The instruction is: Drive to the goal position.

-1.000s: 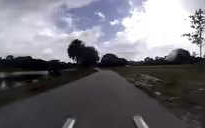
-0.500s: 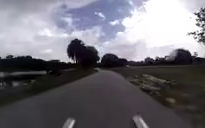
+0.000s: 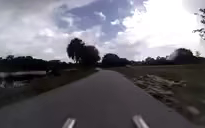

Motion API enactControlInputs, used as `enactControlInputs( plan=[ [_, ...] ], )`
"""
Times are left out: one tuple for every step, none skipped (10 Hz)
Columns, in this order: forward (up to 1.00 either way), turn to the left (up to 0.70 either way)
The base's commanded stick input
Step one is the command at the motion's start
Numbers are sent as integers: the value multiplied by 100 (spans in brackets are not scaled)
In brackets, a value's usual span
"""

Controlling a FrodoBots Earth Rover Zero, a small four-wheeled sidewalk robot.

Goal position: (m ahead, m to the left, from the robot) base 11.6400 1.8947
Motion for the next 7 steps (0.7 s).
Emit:
enactControlInputs(
  plan=[
    [85, -14],
    [85, -34],
    [85, -33],
    [85, -12],
    [85, 0],
    [85, 0],
    [85, 0]
  ],
)
